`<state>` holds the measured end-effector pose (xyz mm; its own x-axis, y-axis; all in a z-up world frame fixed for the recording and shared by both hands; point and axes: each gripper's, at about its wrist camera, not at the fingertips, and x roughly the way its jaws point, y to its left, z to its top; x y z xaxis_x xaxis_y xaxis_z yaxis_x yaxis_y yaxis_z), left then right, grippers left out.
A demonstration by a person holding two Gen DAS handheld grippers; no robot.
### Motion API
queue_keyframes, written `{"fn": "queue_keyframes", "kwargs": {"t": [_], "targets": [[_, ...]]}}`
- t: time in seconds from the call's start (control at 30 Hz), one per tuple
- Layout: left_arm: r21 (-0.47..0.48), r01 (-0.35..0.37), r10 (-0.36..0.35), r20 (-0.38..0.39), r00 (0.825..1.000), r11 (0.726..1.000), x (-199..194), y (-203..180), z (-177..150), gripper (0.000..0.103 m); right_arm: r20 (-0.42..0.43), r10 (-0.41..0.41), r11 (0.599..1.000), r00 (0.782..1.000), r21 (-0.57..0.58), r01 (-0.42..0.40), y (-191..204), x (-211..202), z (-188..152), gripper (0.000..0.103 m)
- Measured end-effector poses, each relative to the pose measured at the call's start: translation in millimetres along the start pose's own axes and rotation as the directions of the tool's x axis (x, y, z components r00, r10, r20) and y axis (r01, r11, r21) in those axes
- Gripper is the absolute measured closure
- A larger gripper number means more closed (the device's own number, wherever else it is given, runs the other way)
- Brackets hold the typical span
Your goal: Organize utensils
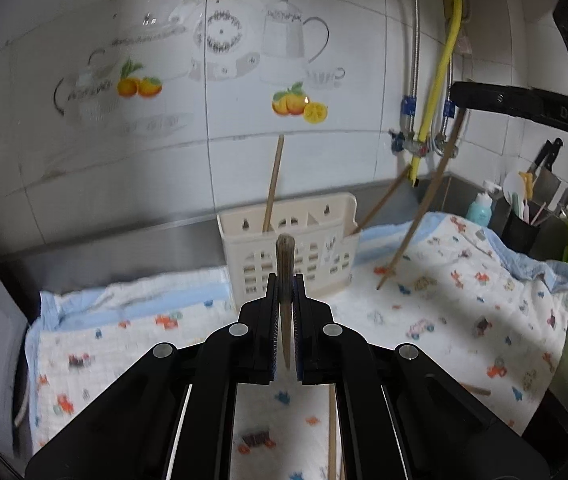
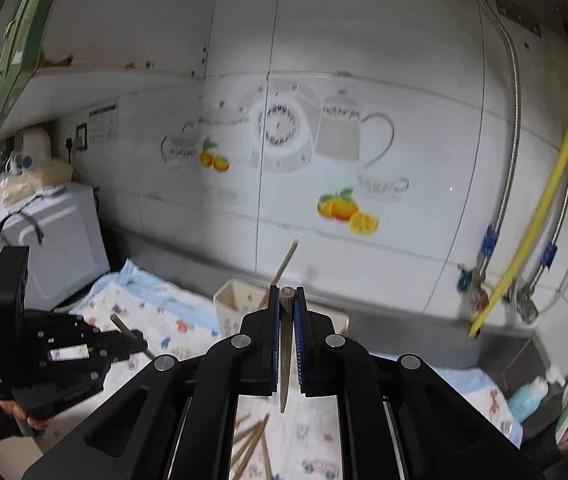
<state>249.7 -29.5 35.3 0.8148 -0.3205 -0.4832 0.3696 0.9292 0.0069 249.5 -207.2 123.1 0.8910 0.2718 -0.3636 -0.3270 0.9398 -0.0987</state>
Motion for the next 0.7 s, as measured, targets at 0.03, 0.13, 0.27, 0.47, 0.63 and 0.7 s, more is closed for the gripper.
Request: {"fn": "queue_keyframes", "kwargs": {"t": [0.03,0.13,0.27,0.47,0.63,0.7], "targets": [[0.005,-0.002,0.002,0.006,1.000,1.000,1,-1,5,0.098,0.008,-0.006,1.000,1.000,0.000,0.006,-1,3,6,0.096],[0.027,-0.013,0.012,0.027,1.000,1.000,2,-4,22,0.098,0.027,-0.021,1.000,0.999,0.000,0.021,-6,11,19,0.096],[0.050,-0.027,0.023,0.087,0.996,0.998,-5,-6,52,0.098,0.052,-0.045,0.999,0.998,0.010,0.044,-16,20,33,0.096],[0.069,-0.059,0.044,0.201,0.979,0.996,-18,-7,102,0.098,0.061,-0.069,0.997,0.996,0.035,0.067,-30,38,47,0.096],[0.075,-0.105,0.082,0.259,0.962,0.992,-10,-9,131,0.098,0.050,-0.070,0.997,0.996,0.037,0.069,-36,57,48,0.097],[0.068,-0.107,0.086,0.266,0.960,0.992,-1,-7,135,0.098,0.041,-0.072,0.997,0.997,0.039,0.070,-37,64,46,0.097]]}}
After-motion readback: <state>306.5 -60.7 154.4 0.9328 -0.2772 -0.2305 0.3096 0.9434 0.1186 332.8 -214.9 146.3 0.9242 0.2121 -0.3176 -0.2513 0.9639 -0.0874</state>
